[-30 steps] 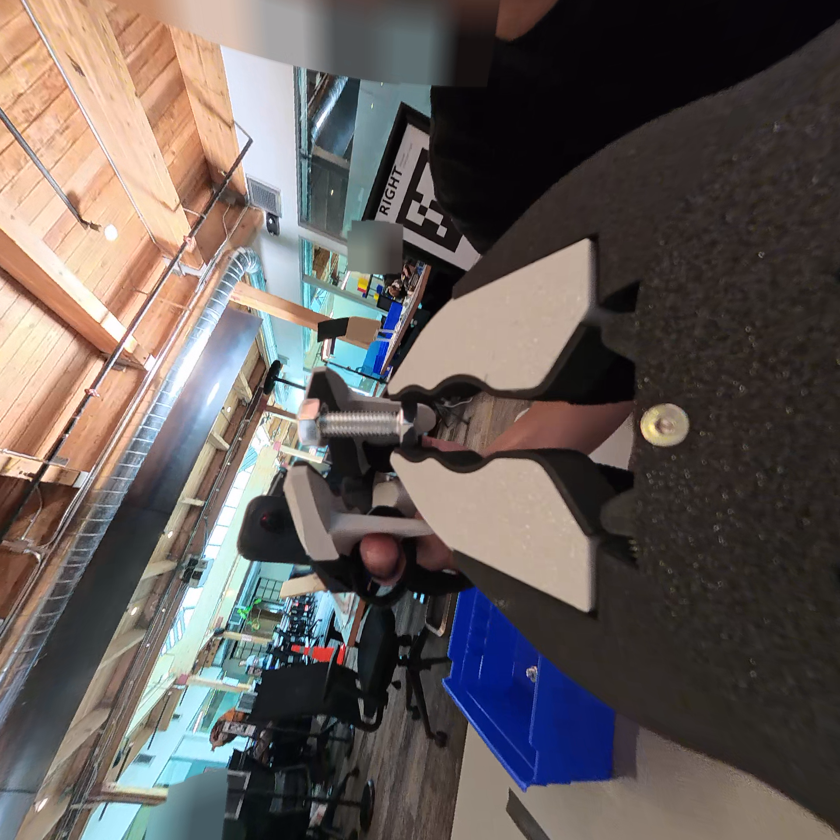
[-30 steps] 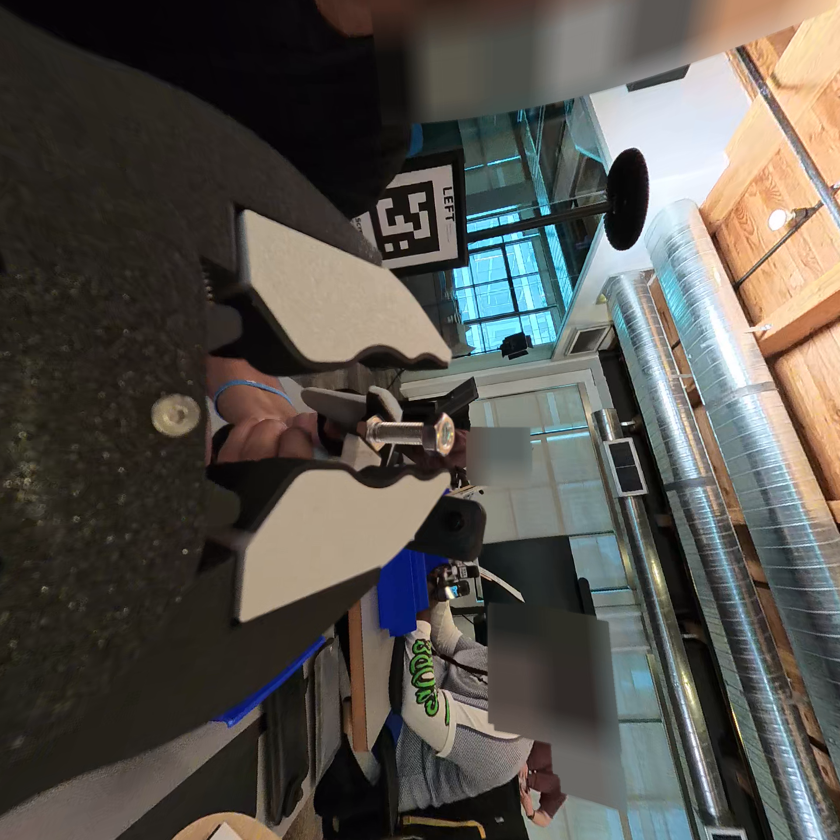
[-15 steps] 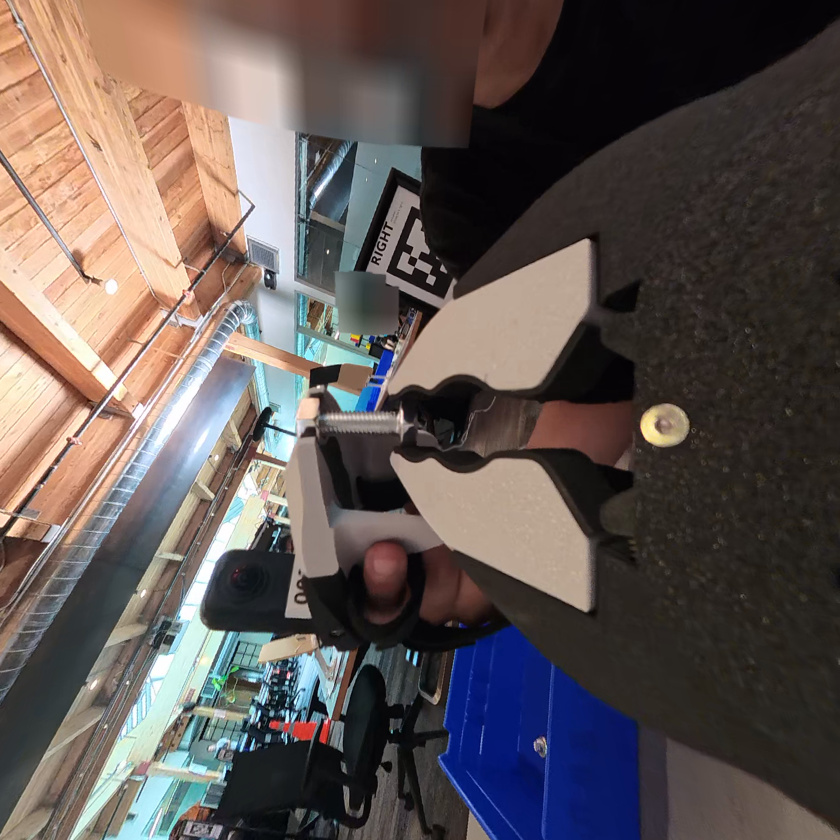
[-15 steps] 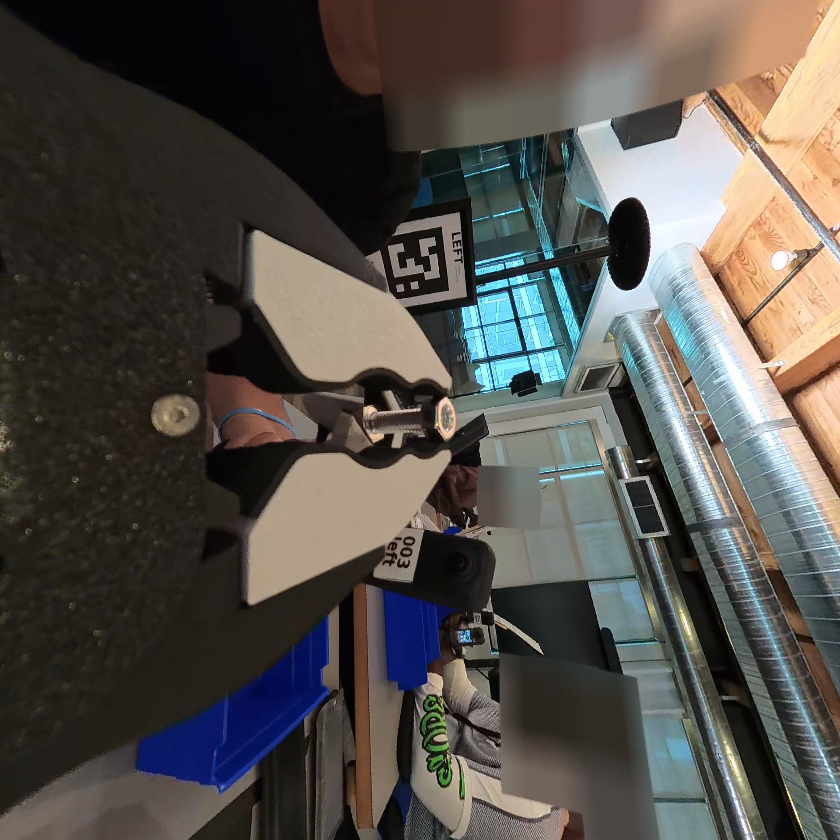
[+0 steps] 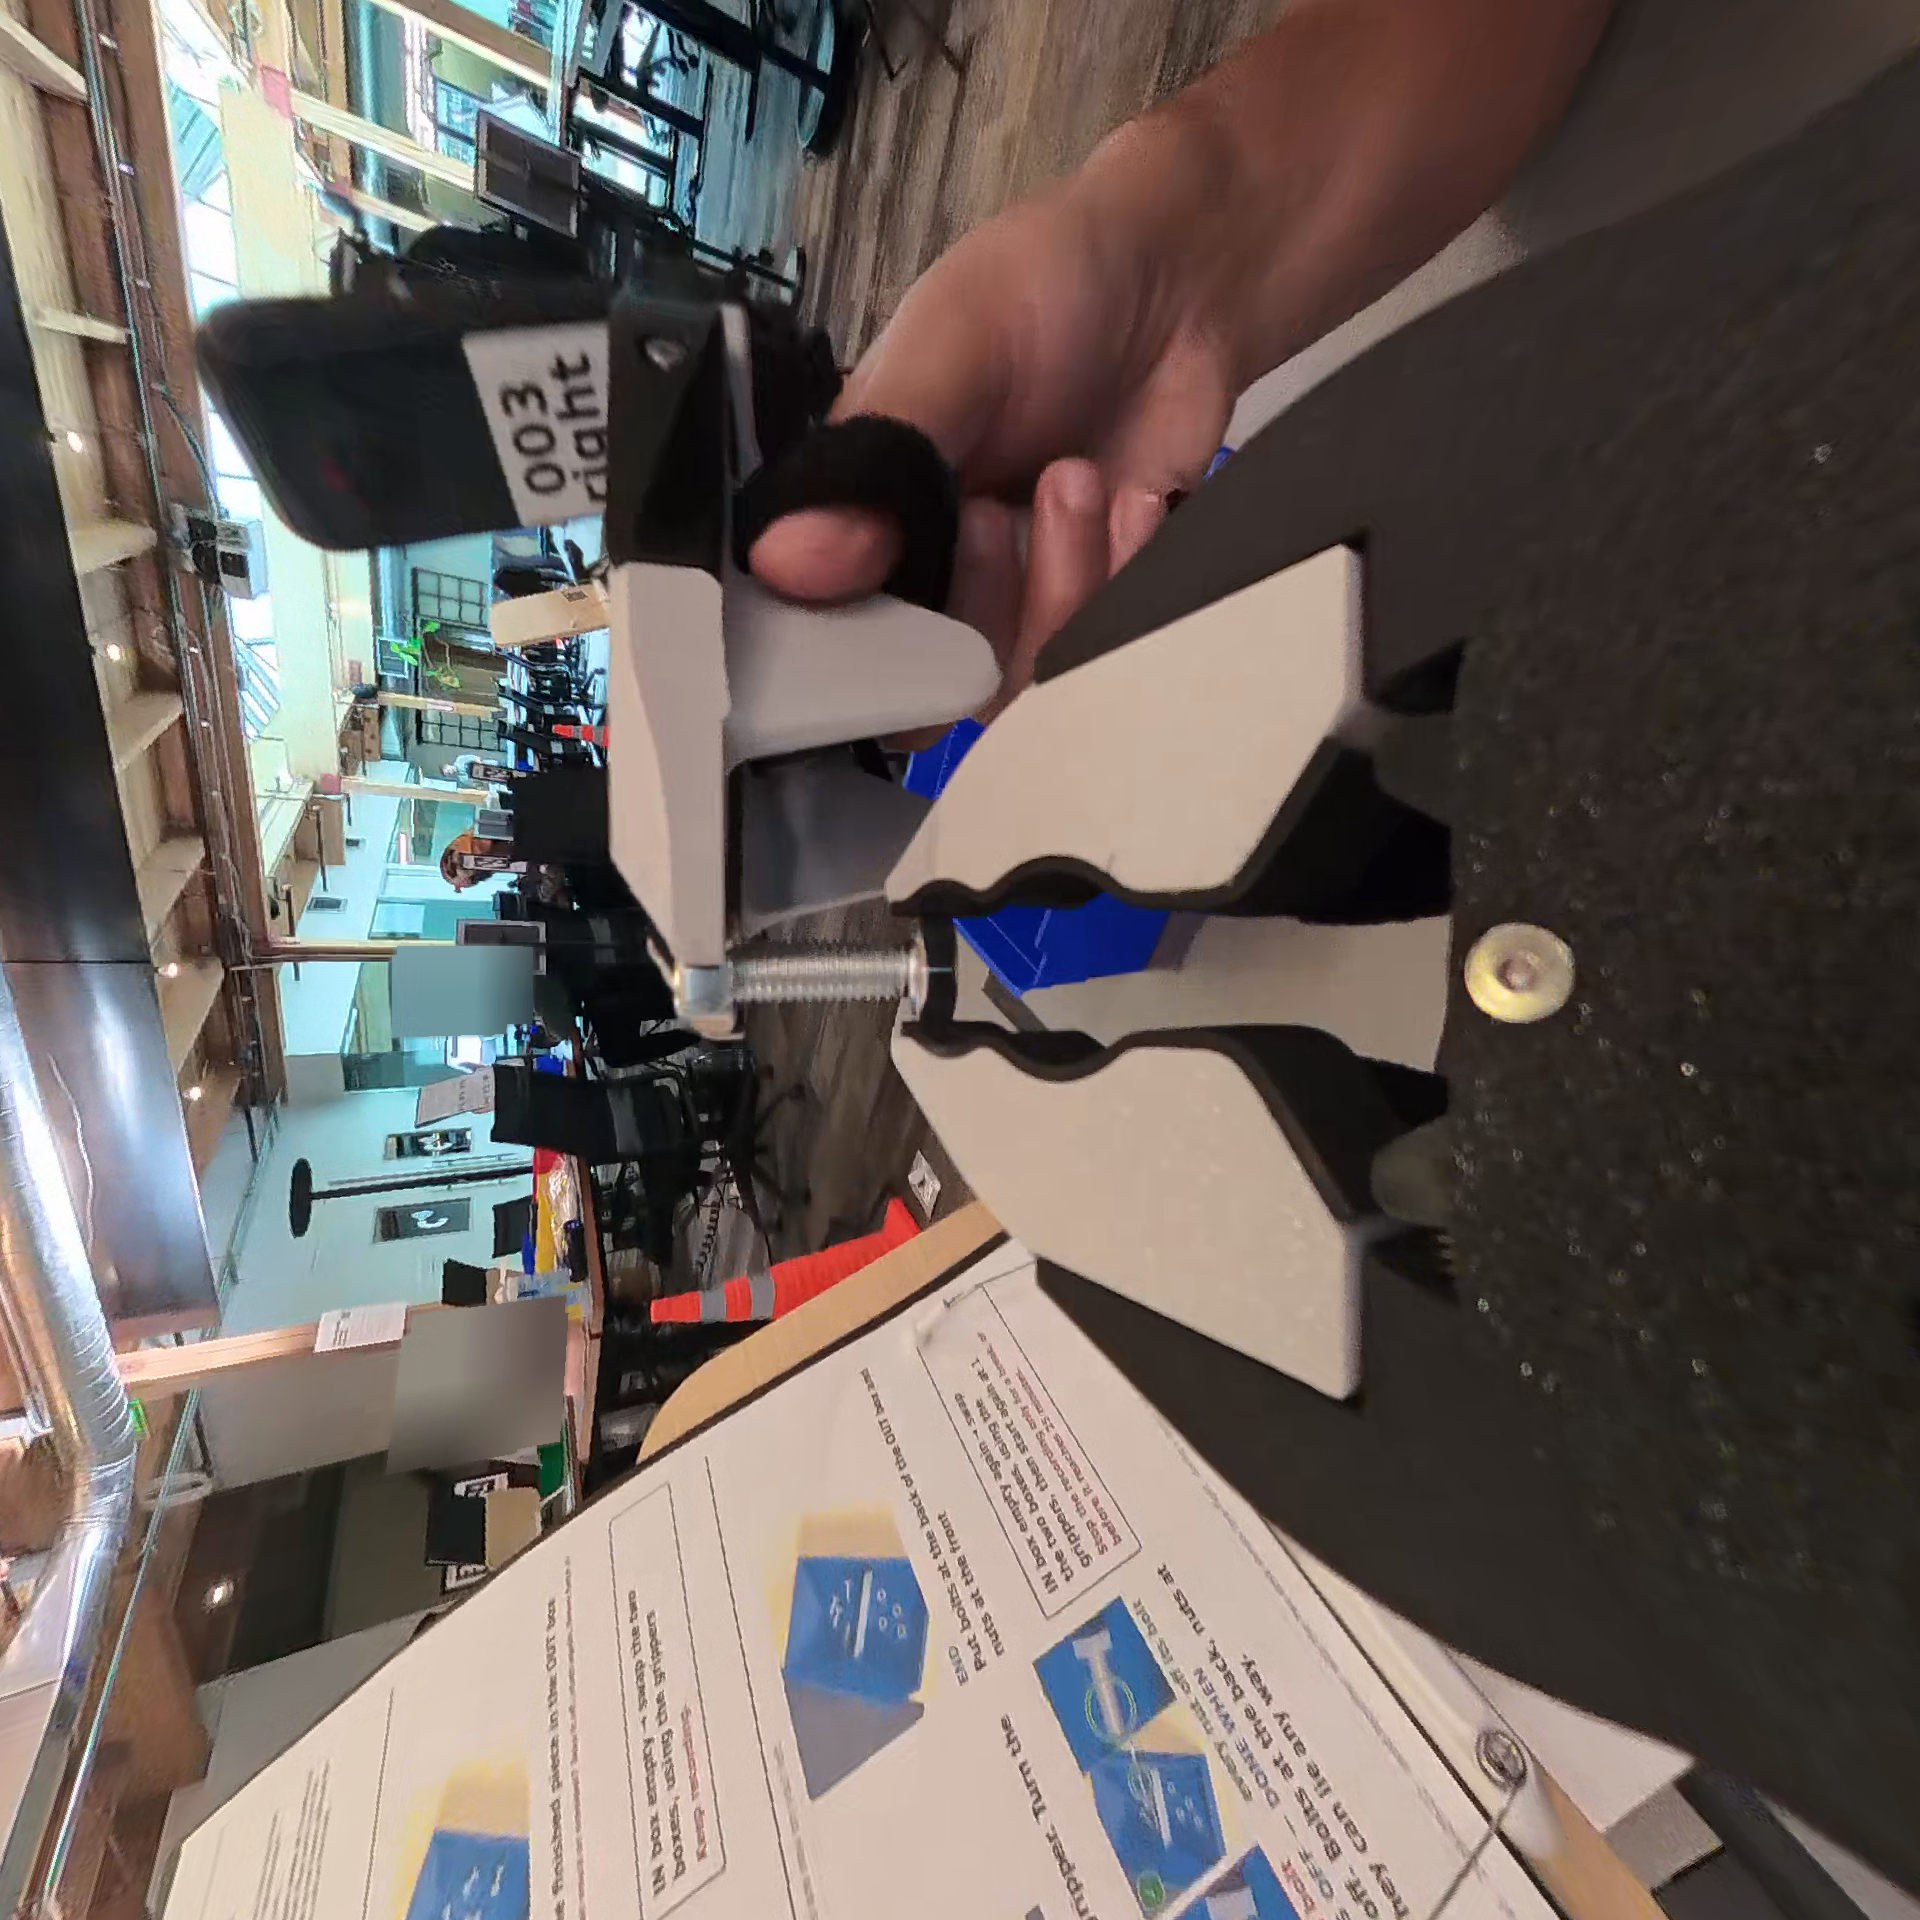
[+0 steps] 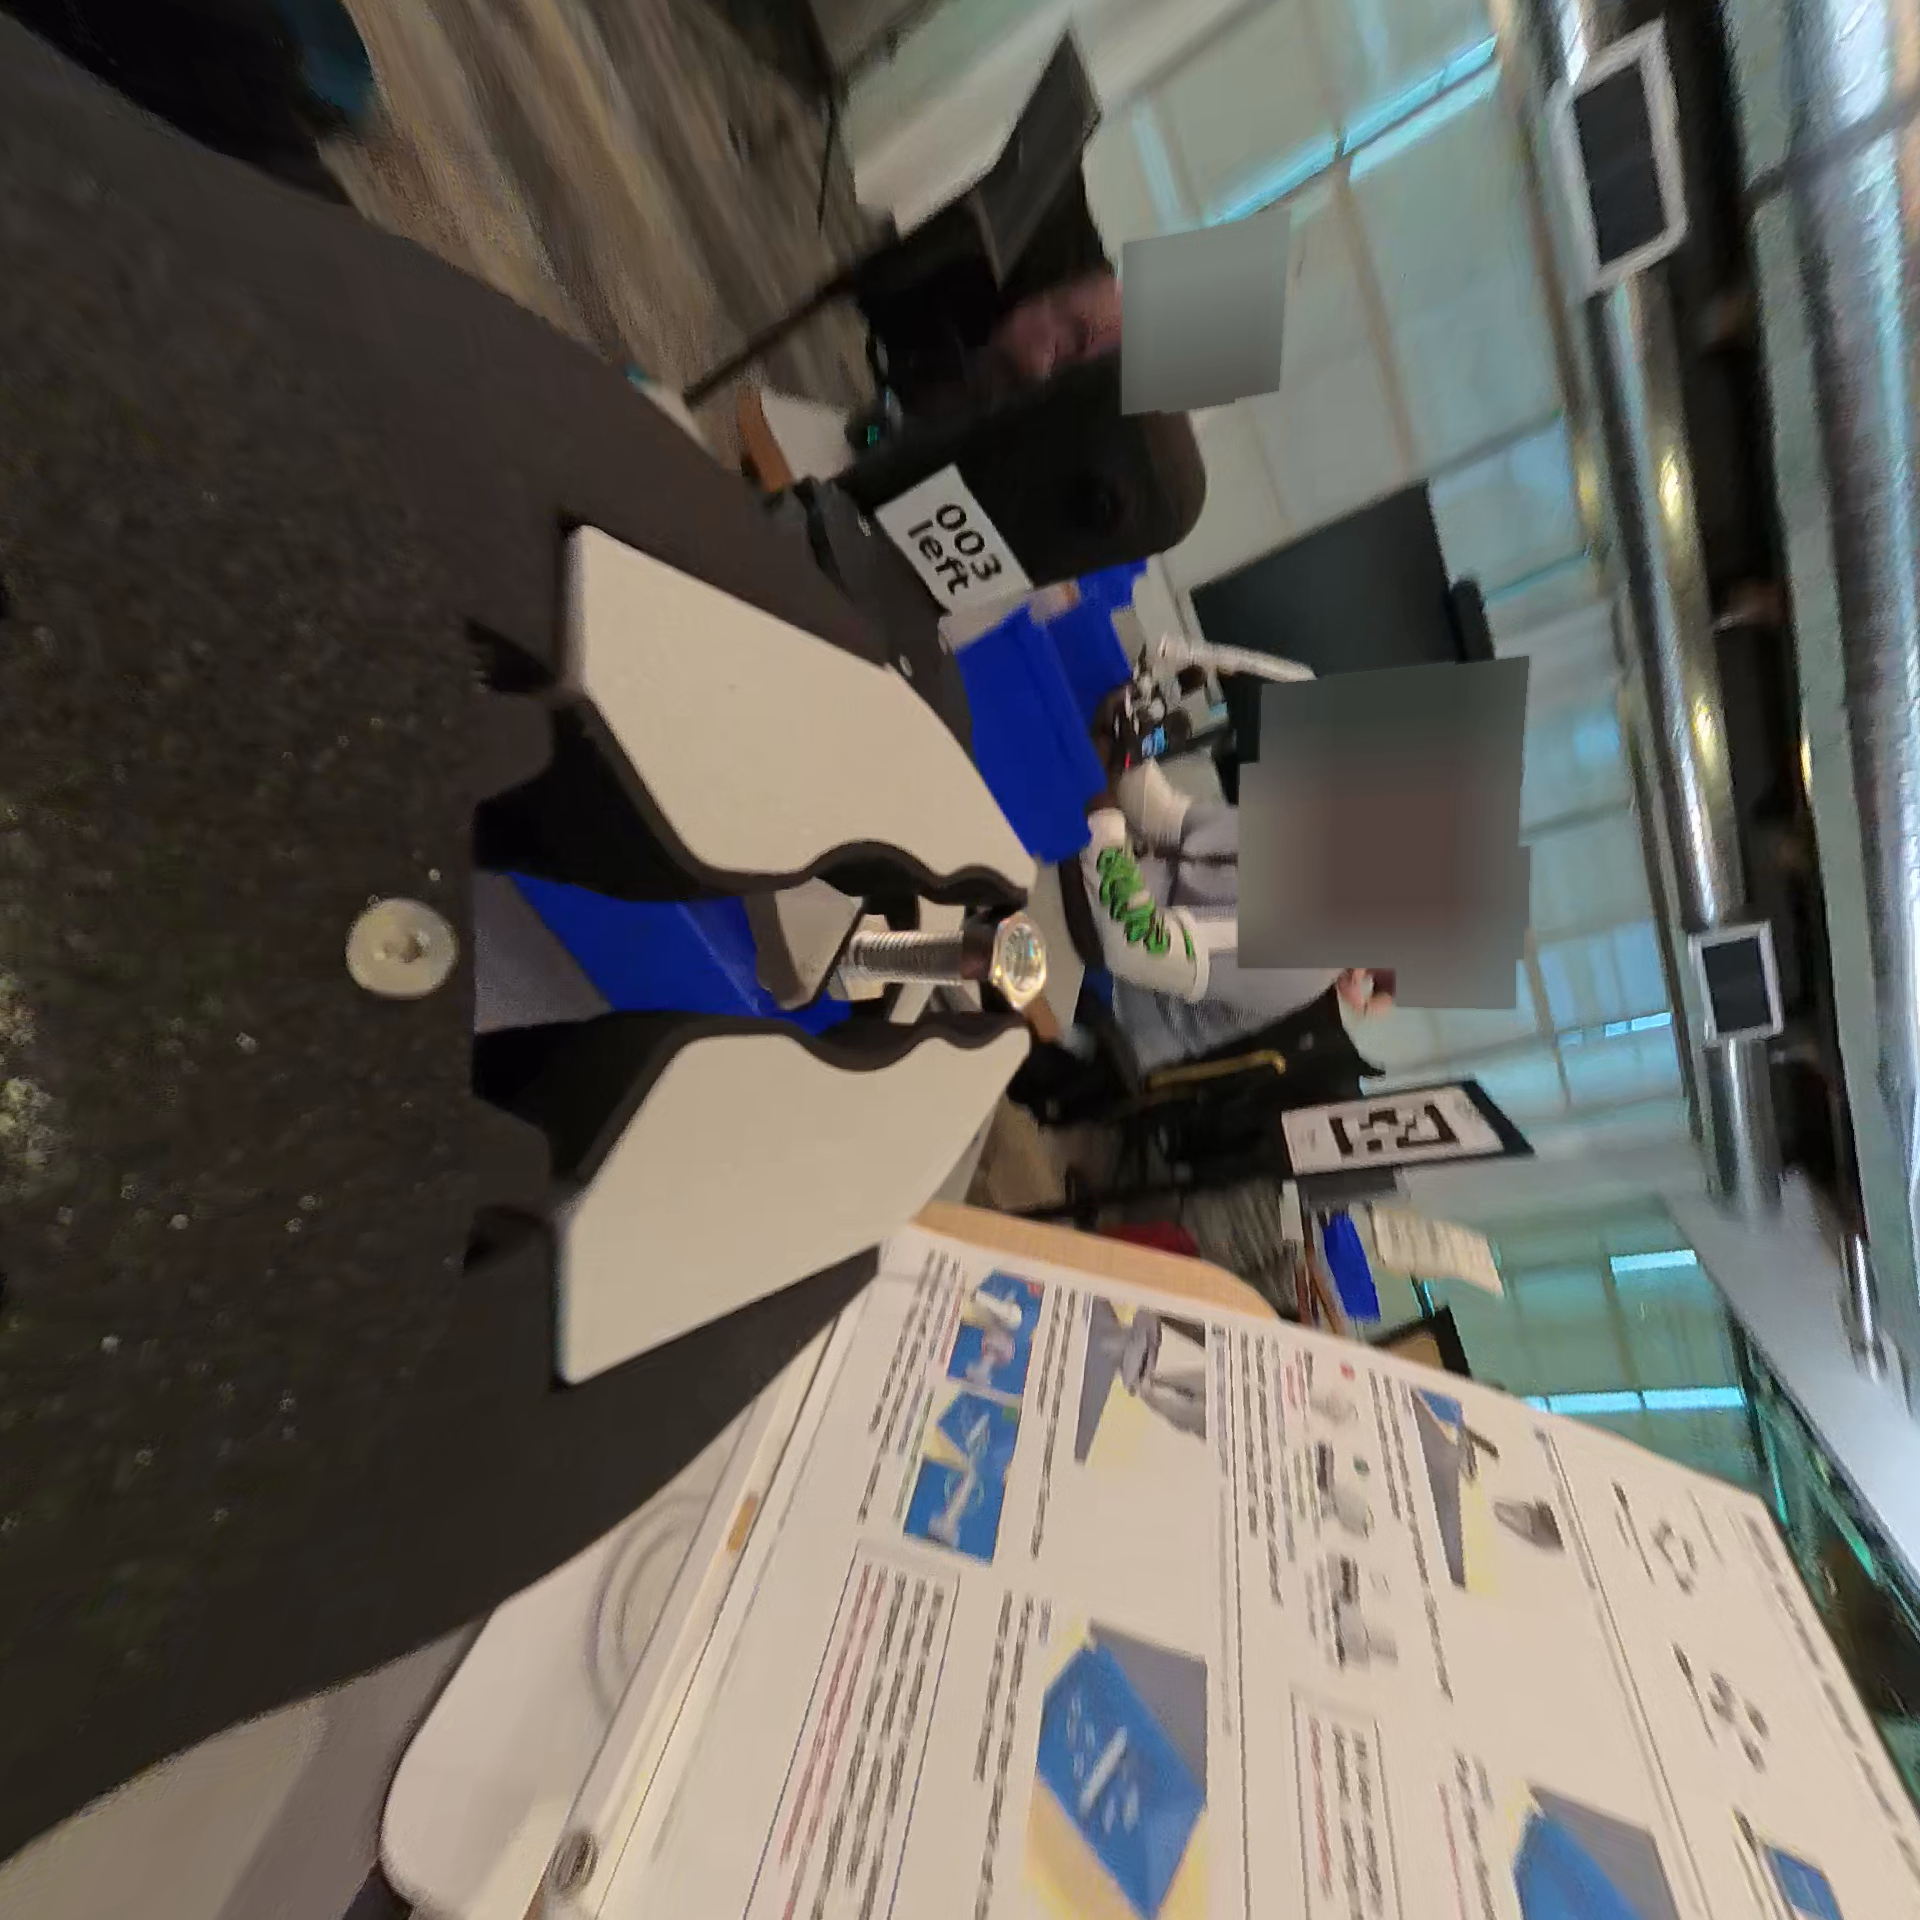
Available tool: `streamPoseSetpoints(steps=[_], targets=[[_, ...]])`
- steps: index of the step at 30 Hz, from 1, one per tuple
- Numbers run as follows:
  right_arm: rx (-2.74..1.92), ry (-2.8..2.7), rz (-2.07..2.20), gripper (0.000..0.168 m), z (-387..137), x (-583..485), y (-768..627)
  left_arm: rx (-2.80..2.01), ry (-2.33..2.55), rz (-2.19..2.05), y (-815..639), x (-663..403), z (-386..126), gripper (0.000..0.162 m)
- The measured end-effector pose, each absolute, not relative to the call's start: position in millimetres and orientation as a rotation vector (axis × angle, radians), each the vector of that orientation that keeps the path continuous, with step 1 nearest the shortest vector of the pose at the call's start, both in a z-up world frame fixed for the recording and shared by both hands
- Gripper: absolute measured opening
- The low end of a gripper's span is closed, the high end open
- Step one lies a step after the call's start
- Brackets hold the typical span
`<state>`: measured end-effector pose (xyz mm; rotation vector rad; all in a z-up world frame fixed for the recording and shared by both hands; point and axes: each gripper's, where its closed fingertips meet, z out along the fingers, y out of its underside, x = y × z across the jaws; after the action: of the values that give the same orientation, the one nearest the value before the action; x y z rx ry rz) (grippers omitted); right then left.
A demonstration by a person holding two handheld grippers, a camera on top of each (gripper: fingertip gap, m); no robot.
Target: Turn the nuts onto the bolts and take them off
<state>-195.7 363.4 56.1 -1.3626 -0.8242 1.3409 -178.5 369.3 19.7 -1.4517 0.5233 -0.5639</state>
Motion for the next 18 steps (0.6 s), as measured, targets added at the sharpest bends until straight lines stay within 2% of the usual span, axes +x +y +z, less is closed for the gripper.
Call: streamPoseSetpoints(steps=[3, 5, 7, 10, 15, 18], targets=[[-1.354, -0.825, 1.274, 0.019, 58.6, -195.5, 360.2, -1.450, 0.527, -0.630, 366.7, -175.6, 20.9, 0.017], [-1.259, -0.862, 1.338, 0.026, 66.9, -192.3, 353.8, -1.428, 0.526, -0.732, 360.6, -174.4, 26.4, 0.017], [-1.127, -0.892, 1.462, 0.037, 78.7, -183.5, 348.2, -1.398, 0.524, -0.857, 353.2, -175.0, 32.9, 0.018], [-0.967, -0.990, 1.690, 0.044, 82.7, -170.9, 339.2, -1.337, 0.564, -1.079, 337.2, -171.4, 42.0, 0.017], [-0.814, -1.098, 2.067, 0.048, 74.4, -161.1, 326.3, -1.270, 0.682, -1.458, 309.5, -156.5, 44.2, 0.017], [-0.764, -1.115, 2.213, 0.046, 72.3, -157.8, 322.1, -1.279, 0.720, -1.535, 305.2, -149.2, 38.3, 0.017]])
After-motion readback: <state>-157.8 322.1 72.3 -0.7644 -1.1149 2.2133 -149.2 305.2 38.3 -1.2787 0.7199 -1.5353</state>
